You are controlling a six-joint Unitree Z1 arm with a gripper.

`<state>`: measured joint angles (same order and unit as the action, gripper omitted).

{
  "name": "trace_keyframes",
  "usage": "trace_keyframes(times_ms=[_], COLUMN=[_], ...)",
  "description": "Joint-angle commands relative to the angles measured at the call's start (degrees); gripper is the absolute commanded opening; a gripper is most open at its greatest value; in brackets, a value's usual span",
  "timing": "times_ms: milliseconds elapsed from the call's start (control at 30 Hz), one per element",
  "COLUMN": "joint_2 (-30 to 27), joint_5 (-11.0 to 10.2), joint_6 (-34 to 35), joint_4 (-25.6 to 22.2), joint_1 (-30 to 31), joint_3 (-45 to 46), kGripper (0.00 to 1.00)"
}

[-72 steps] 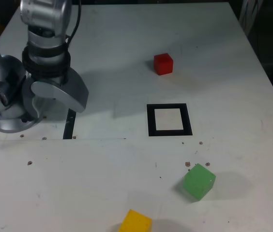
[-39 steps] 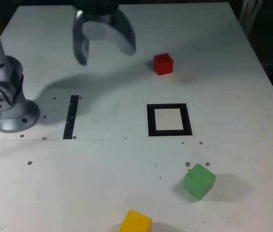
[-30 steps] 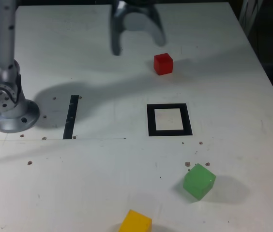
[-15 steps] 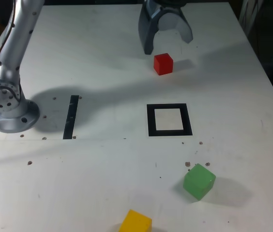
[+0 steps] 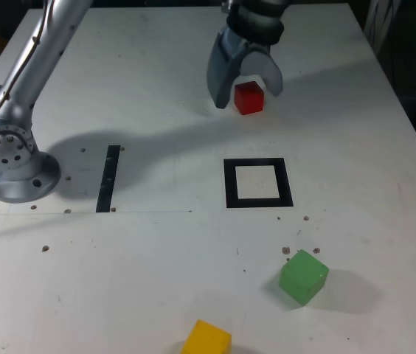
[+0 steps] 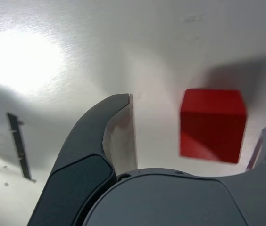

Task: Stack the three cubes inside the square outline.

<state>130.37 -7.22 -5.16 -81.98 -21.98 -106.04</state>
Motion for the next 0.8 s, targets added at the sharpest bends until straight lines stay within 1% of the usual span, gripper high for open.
trace_keyframes(times_ms=[0, 133, 267, 400, 467, 633, 767], joint_2=[0.24, 0.22, 0.22, 0.32, 0.43, 0.7, 0.8], joint_5=[-0.55, -1.46, -0.68, 0.12, 0.55, 1.43, 1.61], joint_6=[-0.17, -0.27, -0.69, -1.09, -1.23, -1.7, -1.93], joint_4=[0.76, 1.8, 2.29, 2.71, 3.16, 4.28, 4.91], joint_1=[-0.23, -0.45, -0.5, -0.59, -0.61, -0.61, -0.65], joint_3=[0.16, 0.3, 0.43, 0.44, 0.49, 0.63, 0.58], kGripper=[0.88, 0.8, 0.72, 0.61, 0.59, 0.58, 0.5])
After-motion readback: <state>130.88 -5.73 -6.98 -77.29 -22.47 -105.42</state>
